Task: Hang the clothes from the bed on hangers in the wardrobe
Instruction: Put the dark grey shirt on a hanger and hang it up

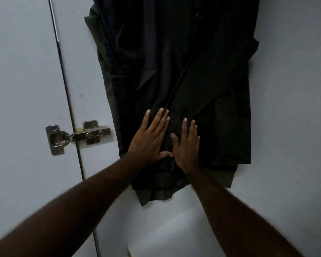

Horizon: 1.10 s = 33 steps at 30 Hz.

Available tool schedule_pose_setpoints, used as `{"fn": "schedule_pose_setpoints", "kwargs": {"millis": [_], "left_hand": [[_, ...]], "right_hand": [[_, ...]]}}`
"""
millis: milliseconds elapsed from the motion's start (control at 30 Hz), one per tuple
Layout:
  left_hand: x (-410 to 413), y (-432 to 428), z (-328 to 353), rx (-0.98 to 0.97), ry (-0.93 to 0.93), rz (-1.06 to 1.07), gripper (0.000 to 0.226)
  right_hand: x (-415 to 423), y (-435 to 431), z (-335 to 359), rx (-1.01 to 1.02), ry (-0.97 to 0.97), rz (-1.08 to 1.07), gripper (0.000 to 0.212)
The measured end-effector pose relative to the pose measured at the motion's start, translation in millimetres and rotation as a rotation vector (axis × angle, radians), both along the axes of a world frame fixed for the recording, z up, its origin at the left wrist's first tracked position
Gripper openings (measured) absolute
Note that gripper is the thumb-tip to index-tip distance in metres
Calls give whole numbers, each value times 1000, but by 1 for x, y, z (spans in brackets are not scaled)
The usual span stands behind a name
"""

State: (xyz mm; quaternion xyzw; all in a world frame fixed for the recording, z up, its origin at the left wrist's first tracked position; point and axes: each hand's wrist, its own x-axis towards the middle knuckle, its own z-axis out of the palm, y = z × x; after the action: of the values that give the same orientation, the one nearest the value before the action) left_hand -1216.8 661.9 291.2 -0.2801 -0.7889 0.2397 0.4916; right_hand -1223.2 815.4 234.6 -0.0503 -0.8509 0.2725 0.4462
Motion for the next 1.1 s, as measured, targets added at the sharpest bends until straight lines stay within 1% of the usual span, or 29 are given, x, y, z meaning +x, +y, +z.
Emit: {"fn": "schedule_pose_setpoints", "kwargs": {"millis": [133, 200, 233, 267, 333, 400, 433, 500, 567, 667, 767, 833, 900, 967, 1033, 1100], "left_hand": [[-2, 1, 0, 7, 30, -31, 109], [-1, 1, -1, 45, 24, -85, 95], [0, 2, -2, 68, 18, -119, 86], [2, 2, -2, 91, 16, -144, 77], [6, 4, 5, 115, 43, -185, 63], [10, 7, 21, 110, 71, -226, 55], [11, 9, 30, 108, 78, -246, 53], [8, 9, 48, 112, 94, -268, 54], [3, 2, 55, 98, 105, -222, 66], [-5, -9, 51, -19, 108, -80, 92], [-5, -14, 50, -53, 130, -74, 98], [-3, -15, 52, -45, 129, -91, 96], [-1, -14, 54, -32, 119, -127, 87], [2, -10, 58, 3, 106, -202, 72], [9, -3, 71, 50, 89, -273, 60], [16, 5, 91, 80, 107, -310, 54]], "right_hand": [[-14, 3, -17, -76, 62, -21, 72], [-13, 1, -17, -104, 72, 1, 73], [-11, 1, -15, -142, 107, 9, 74], [-7, -1, -11, -187, 172, 12, 72], [5, -4, 5, -232, 371, 13, 64], [12, -11, 30, -160, 547, 35, 57], [15, -15, 46, -104, 578, 57, 56], [12, -22, 71, -29, 535, 99, 56], [1, -22, 77, -20, 442, 124, 60], [-19, -17, 48, -55, 338, 89, 66], [-24, -13, 14, -91, 271, 14, 71], [-19, -9, 8, -100, 238, 33, 72], [-10, -4, 12, -123, 237, 58, 71], [1, 1, 24, -97, 303, 24, 65], [11, 7, 45, -30, 383, 1, 59], [20, 13, 80, 39, 418, 34, 56]]}}
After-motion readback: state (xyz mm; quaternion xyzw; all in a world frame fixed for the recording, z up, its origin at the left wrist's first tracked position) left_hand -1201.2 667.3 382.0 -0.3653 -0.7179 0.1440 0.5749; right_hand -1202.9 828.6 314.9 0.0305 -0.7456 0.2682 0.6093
